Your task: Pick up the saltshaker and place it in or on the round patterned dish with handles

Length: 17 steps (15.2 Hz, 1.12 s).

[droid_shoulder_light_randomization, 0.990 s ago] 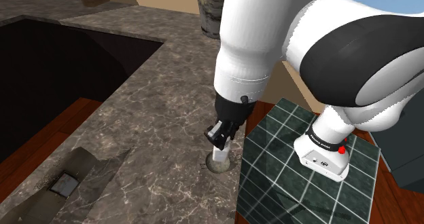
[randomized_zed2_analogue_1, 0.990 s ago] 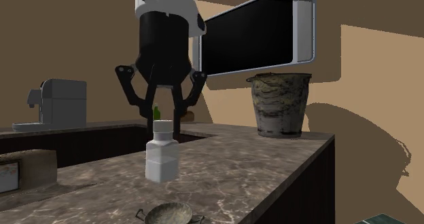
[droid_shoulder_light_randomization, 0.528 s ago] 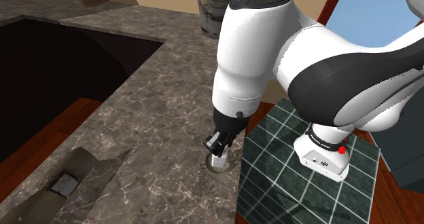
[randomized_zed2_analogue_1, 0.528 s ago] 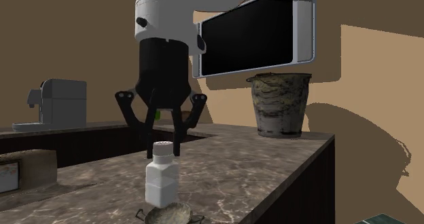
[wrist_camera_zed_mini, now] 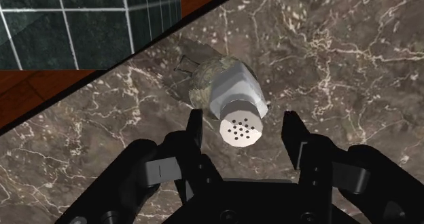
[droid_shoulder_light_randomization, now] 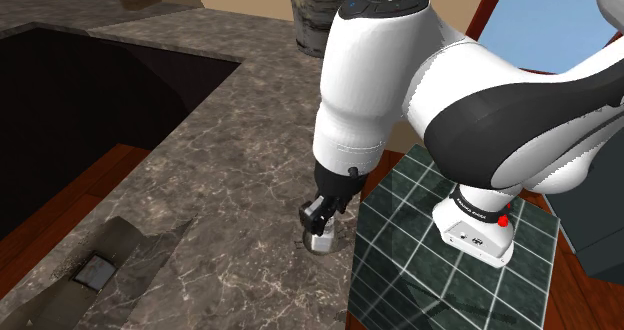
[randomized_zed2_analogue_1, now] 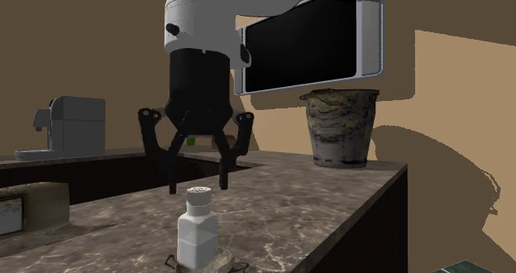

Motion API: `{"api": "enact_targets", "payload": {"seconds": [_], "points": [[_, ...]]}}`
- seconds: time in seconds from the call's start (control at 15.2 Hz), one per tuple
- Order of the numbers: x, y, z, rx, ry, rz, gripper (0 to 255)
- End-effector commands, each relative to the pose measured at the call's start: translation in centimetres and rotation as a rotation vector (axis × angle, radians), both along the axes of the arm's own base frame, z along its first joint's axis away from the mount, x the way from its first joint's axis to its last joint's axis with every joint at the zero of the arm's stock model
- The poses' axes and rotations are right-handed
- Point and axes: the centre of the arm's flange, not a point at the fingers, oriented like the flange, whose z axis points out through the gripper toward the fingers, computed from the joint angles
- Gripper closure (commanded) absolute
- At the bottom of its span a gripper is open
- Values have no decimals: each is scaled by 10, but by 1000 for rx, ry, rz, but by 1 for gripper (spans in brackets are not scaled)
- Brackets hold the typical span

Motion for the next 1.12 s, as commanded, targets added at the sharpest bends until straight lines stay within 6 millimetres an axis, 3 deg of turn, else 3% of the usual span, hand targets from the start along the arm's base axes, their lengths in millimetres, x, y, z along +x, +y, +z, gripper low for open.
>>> {"api": "enact_targets", "payload": {"seconds": [0.0,0.26,0.53,1.06], "points": [[0,0,0,0,0,0,0],[0,0,0,0,0,0,0],[-1,-1,50,0,0,0,0],[-1,-1,50,0,0,0,0]]}}
